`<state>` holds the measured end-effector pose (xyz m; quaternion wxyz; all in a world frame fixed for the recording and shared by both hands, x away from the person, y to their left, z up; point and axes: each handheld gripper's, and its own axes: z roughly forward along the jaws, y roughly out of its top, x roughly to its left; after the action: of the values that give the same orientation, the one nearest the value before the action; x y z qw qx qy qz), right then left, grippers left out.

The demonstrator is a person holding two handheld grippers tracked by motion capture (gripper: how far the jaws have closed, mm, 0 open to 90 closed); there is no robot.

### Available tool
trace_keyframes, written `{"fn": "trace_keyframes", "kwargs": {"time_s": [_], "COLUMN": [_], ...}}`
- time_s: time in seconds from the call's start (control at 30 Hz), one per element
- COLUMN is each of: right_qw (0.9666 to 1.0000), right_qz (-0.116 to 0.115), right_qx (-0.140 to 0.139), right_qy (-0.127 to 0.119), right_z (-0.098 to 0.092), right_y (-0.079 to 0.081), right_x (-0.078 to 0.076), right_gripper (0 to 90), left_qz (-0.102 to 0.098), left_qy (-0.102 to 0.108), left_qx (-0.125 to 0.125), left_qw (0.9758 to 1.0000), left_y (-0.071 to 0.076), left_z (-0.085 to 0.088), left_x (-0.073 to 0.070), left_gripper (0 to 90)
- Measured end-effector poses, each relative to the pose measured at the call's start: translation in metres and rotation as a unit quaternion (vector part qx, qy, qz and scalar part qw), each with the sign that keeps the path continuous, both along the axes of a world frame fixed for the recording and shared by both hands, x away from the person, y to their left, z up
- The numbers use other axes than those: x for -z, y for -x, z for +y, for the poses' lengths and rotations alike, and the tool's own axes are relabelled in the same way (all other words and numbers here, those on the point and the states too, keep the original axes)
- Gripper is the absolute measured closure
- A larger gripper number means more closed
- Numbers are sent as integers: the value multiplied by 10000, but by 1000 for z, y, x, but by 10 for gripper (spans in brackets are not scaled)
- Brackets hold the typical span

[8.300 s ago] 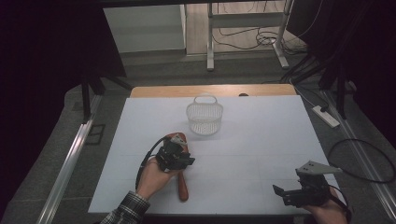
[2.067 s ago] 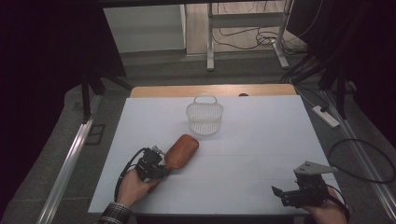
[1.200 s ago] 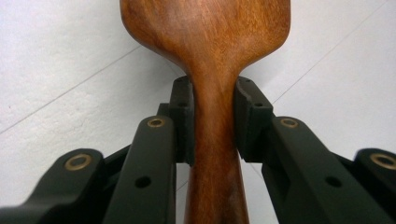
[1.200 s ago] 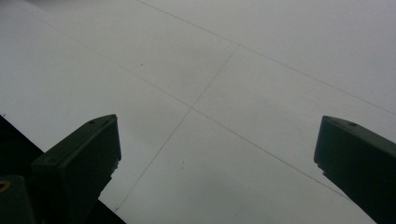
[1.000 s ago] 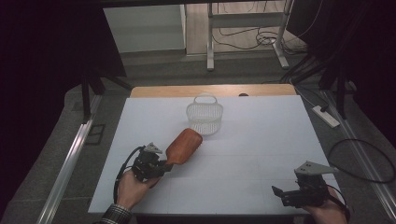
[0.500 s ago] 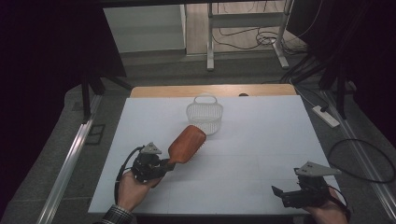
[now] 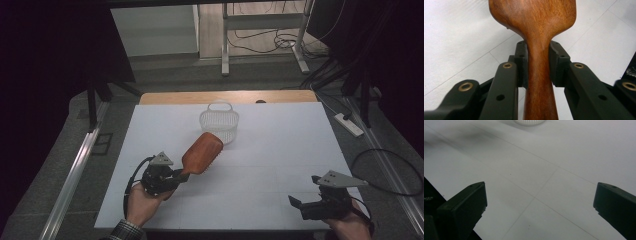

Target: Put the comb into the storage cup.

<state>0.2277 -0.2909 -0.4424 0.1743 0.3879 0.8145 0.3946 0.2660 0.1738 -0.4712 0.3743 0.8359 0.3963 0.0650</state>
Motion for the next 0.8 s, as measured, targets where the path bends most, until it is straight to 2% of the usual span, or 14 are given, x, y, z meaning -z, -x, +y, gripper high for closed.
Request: {"fn": "trace_keyframes", "kwargs": {"time_s": [0.27,0.47,0.6,0.8], "right_qw": [9993,9985,9983,9961], "right_qz": [-207,-59,-51,11], "right_qx": [-149,-236,-285,-461], "right_qy": [-267,-481,-505,-746], "right_z": [4,11,15,29], "right_y": [-5,-10,-14,-20], "right_x": [-6,-10,-12,-17], "right_gripper": [0,0,0,0], "left_qz": [-127,-217,-306,-424], "left_qy": [167,236,306,345], "left_qx": [-13,7,53,132], "left_qw": [9998,9995,9990,9984], "left_y": [2,3,5,8], "left_z": [-1,-1,-2,-7], "left_x": [-4,-6,-8,-11], "left_gripper": [712,713,712,712]}}
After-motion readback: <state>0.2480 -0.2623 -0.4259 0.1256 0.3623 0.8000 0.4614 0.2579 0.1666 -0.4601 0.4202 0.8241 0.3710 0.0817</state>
